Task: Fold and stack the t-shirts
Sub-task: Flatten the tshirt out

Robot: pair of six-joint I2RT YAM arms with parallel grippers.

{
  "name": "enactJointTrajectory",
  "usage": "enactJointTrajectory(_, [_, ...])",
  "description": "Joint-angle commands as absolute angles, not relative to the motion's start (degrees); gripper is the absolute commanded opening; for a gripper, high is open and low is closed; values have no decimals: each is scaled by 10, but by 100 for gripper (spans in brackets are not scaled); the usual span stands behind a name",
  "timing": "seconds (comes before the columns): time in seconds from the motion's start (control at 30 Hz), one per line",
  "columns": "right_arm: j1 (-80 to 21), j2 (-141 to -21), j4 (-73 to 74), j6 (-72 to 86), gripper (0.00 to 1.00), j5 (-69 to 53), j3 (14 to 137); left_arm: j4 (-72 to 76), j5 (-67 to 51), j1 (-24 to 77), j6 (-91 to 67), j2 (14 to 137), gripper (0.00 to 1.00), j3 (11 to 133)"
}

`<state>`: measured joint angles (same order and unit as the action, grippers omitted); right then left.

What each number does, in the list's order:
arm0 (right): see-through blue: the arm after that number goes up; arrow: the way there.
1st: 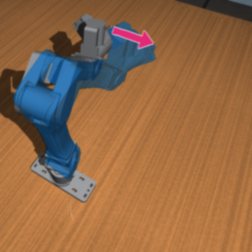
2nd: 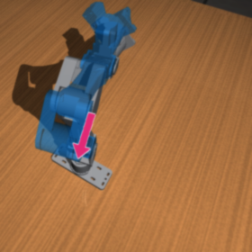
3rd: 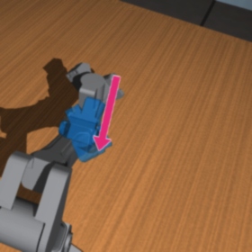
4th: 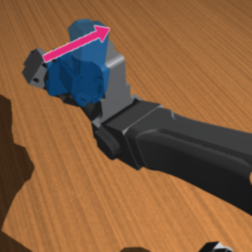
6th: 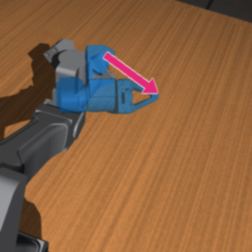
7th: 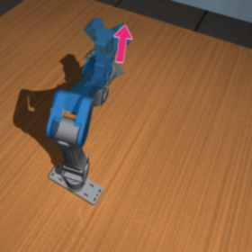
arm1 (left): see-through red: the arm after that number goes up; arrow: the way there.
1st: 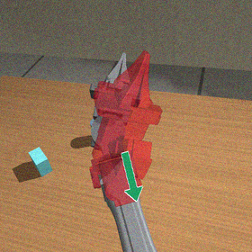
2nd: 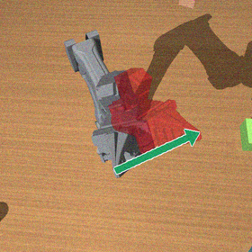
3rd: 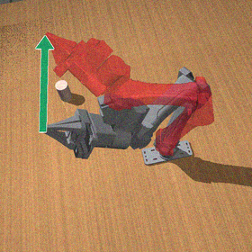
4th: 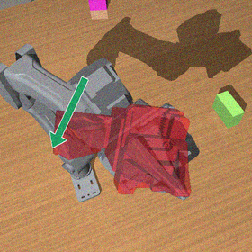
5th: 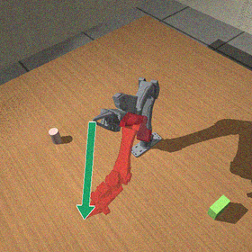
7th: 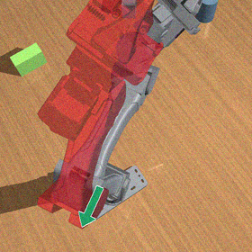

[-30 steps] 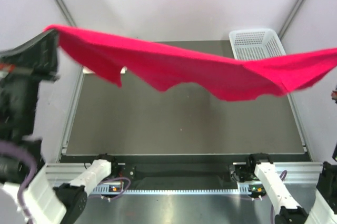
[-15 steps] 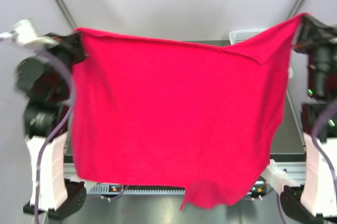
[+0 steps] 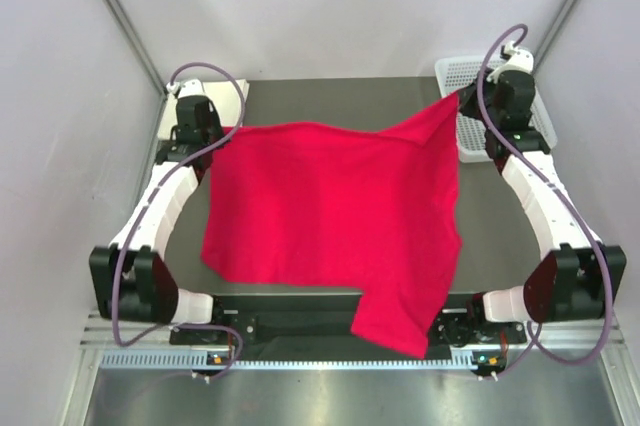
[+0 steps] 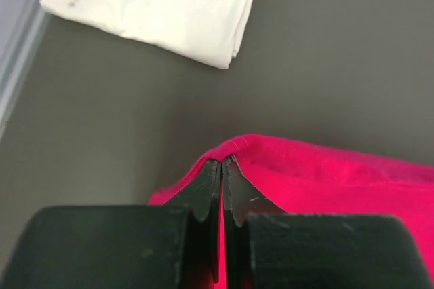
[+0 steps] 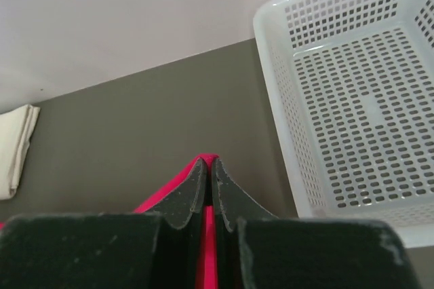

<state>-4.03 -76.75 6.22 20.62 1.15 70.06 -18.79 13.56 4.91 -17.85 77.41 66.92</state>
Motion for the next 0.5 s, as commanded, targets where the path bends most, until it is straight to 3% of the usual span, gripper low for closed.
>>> enactJointTrajectory(0.0, [-47,-794,-34,214,0,4,711,-53,103,15,-178,823,0,670])
enactJointTrajectory(0.27, [-57,-827,14,209,0,6,714,-50,-14,-23,-199,937,0,719])
enactJointTrajectory(0.47, [-62,-790,74,215,0,11,683,-102,-12,-33,-218,964,0,734])
